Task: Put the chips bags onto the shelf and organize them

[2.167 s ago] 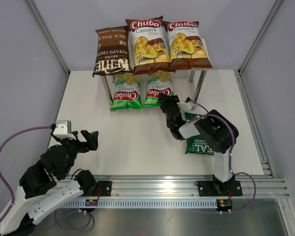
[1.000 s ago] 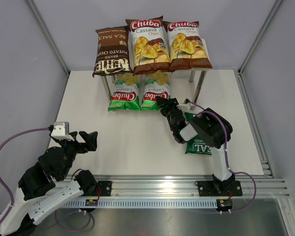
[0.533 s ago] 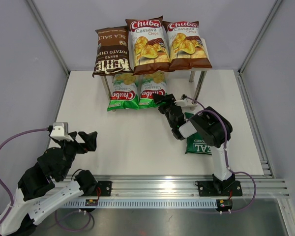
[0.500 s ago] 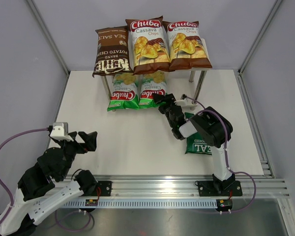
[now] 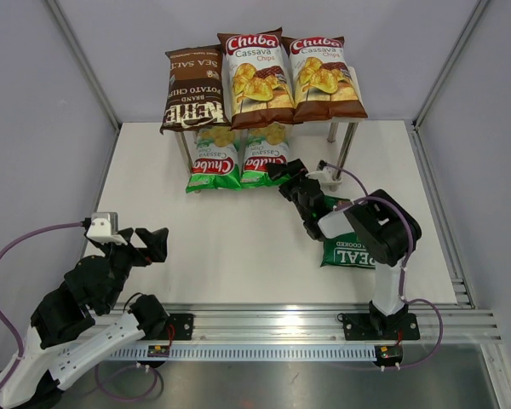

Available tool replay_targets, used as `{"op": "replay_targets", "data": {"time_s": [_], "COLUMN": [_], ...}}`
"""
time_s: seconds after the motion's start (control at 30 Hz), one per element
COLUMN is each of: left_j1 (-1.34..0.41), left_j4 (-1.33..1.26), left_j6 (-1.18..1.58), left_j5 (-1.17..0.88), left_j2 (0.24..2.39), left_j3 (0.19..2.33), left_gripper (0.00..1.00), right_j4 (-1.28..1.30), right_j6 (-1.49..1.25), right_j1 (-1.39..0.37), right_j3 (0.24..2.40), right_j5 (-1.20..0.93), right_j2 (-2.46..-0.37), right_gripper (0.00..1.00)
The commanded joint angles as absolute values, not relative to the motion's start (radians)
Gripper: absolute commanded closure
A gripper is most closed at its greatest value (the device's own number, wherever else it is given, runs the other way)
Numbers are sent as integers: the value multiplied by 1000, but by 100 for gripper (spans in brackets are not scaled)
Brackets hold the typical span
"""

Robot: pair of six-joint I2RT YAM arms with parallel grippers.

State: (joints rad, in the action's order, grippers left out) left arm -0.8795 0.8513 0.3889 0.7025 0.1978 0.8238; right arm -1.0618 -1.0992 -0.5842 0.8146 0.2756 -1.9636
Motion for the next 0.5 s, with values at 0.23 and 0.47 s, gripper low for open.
{"op": "replay_targets", "data": {"time_s": [0.23,0.47], "left_j1": [-881,-880], "left_j4": [808,808], "left_j6": [388,390], "left_j5": [698,703], "left_j2": [192,199], "left_j3": [825,827], "left_gripper": [1,1], "right_j4": [-844,-784], "right_j6": [-1006,-982], "right_j1": [-574,-572], "right_j3": [742,658], "right_j5": [347,339], "right_j2": [-1833,-1698], "right_gripper": [1,1]}}
